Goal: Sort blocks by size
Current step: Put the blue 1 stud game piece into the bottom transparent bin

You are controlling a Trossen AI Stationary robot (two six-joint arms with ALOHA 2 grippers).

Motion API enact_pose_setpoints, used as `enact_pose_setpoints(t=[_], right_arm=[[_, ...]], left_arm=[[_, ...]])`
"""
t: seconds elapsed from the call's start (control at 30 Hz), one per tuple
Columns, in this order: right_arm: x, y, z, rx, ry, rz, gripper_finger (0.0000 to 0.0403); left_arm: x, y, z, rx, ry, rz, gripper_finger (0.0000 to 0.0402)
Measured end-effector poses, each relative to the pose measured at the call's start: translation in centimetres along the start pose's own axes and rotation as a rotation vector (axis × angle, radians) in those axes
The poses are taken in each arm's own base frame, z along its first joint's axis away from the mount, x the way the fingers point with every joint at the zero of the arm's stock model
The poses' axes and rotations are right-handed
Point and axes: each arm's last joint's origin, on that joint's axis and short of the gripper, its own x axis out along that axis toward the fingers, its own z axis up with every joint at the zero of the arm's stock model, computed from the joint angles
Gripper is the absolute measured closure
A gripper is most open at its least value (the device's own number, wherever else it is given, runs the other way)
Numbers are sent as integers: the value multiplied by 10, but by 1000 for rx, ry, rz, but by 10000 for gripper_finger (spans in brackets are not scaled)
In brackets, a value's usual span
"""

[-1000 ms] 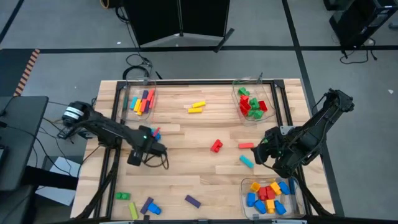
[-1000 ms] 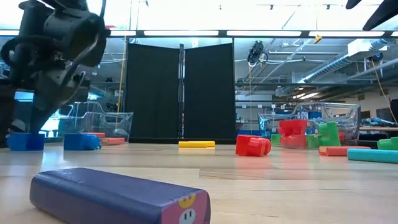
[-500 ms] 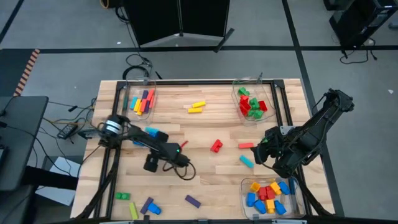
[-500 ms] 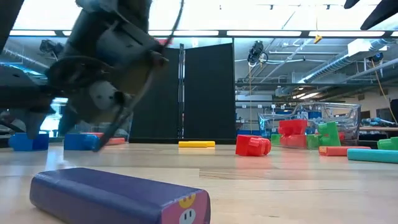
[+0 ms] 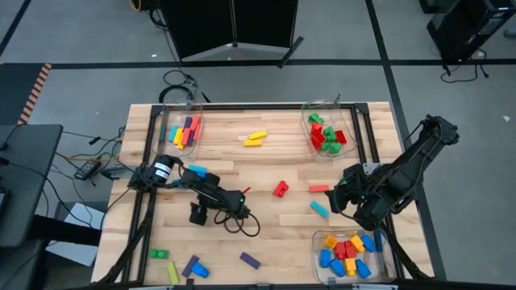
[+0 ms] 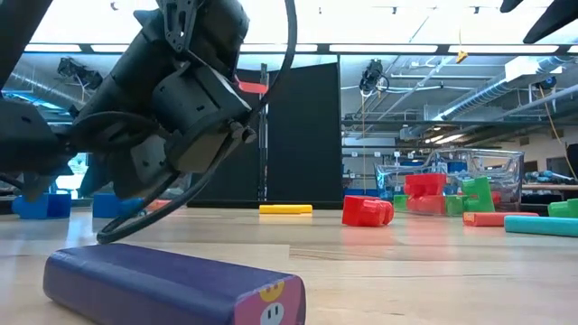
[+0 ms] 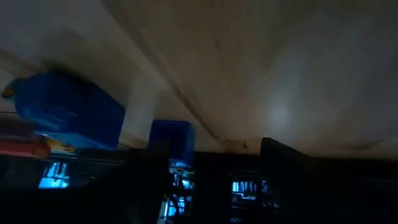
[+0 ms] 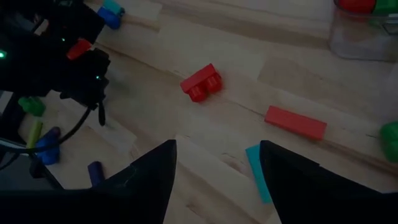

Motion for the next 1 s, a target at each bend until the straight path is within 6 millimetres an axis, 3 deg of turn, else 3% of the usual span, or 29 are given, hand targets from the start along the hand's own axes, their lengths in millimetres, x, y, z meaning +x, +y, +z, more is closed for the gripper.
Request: enact_pose_setpoints(t=[0.33, 0.47, 0.77, 1.0], right_arm=[[0, 0, 0, -20, 0, 0, 164], [0, 0, 0, -17, 0, 0, 162], [0, 0, 0, -9, 0, 0, 164], [2, 0, 2, 3, -6, -7, 162]], left_arm=[[0, 0, 0, 2, -3, 18, 56], [4, 3, 0, 73, 13, 39, 51], [39, 14, -7, 150, 158, 55, 51], [55, 14, -13, 185, 223, 46, 51]])
